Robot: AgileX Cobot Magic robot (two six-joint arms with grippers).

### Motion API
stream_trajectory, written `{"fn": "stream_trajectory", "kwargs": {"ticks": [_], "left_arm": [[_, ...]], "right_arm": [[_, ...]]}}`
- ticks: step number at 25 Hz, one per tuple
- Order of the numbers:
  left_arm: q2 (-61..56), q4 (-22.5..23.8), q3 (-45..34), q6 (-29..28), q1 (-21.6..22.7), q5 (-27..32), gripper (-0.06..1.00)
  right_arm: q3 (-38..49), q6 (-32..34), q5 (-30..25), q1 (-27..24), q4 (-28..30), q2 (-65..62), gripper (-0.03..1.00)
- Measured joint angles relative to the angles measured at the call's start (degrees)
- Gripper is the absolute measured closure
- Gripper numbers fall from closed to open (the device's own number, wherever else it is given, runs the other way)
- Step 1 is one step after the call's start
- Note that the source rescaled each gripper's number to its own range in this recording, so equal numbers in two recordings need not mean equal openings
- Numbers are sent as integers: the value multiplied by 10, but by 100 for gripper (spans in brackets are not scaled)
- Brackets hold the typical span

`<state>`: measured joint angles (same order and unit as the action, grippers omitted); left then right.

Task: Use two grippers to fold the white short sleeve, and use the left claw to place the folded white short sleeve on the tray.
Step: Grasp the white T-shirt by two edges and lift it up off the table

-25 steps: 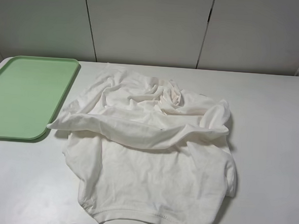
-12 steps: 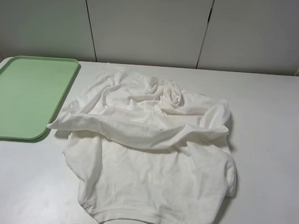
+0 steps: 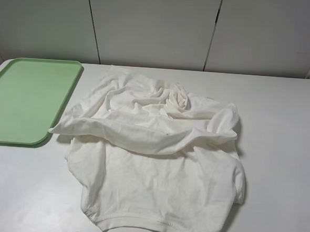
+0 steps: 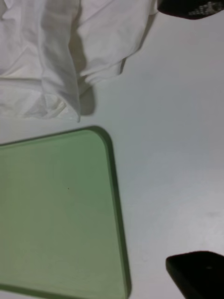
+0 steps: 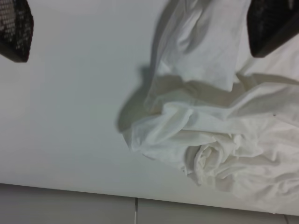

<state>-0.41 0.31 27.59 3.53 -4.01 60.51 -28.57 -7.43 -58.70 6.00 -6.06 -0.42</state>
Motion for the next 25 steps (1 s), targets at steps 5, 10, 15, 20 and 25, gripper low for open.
{"fn": "stream_trajectory", "kwargs": {"ticks": [5, 10, 15, 20, 25], "left_arm": [[0, 0, 0, 0, 0, 0, -6], [0, 0, 0, 0, 0, 0, -6], [0, 0, 0, 0, 0, 0, -6], [0, 6, 0, 0, 0, 0, -6], [0, 29, 0, 0, 0, 0, -6]], "right_arm": [[0, 0, 0, 0, 0, 0, -3], [0, 0, 0, 0, 0, 0, -3], [0, 0, 0, 0, 0, 0, -3], [0, 0, 0, 0, 0, 0, -3], [0, 0, 0, 0, 0, 0, -3]]}}
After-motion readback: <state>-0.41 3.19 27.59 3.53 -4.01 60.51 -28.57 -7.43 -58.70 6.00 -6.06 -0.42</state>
